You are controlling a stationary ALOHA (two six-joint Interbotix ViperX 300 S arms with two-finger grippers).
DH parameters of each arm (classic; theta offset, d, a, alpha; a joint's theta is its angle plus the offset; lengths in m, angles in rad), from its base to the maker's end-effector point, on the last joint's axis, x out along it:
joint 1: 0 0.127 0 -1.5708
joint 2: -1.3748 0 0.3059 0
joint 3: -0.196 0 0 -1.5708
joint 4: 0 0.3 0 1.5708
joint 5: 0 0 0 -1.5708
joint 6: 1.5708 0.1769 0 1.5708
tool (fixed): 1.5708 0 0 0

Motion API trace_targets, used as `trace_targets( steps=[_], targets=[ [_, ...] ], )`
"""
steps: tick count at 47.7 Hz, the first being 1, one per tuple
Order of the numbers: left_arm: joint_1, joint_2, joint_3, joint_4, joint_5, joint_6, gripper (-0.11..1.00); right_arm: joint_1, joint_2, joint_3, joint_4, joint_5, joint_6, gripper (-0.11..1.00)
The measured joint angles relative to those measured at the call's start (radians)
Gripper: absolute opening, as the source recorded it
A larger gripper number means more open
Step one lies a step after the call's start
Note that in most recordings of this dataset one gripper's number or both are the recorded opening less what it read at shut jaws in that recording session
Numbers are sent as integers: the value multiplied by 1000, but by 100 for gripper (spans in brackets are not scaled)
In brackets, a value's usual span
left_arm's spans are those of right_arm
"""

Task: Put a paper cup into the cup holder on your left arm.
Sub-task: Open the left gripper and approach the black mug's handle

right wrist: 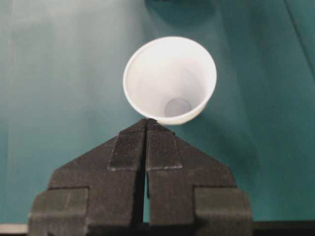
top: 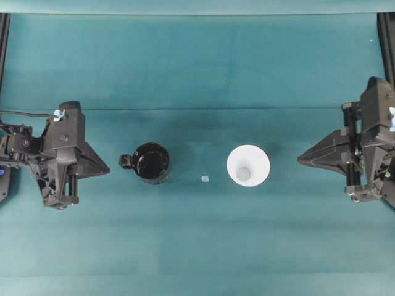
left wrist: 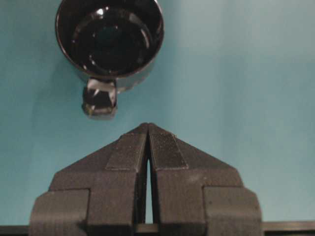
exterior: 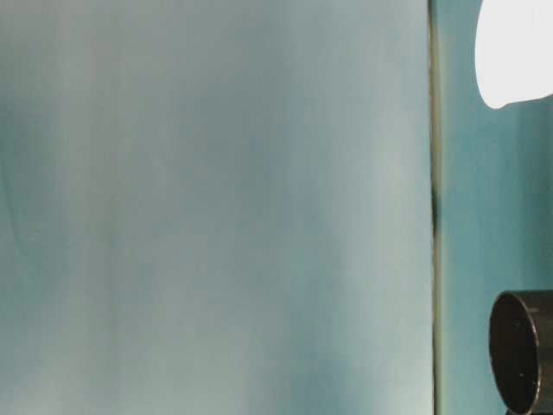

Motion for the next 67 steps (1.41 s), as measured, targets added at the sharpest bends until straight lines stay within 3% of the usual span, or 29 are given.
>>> trace_targets(
  steps=[6, 15, 20, 33, 45, 54, 67],
  targets=[
    [0, 2, 0, 0, 15, 0, 19, 0, 6, 0, 0, 20, 2, -1],
    [12, 2, 6, 0, 21, 3, 75, 0, 6, 0, -3, 60, 0, -1],
    [12, 17, 9, 0, 15, 11, 96, -6, 6, 0, -6, 71, 0, -1],
    [14, 127, 11, 6, -51, 25, 94, -8, 8, 0, -8, 87, 2, -1],
    [63, 227, 5, 6, -146, 97, 94, -6, 8, 0, -8, 107, 0, -1],
    [69, 259, -18, 6, -160, 164, 94, -8, 8, -2, -6, 120, 2, -1],
    [78, 279, -46, 6, -164, 186, 94, -8, 8, 0, -8, 126, 2, -1]
  ],
)
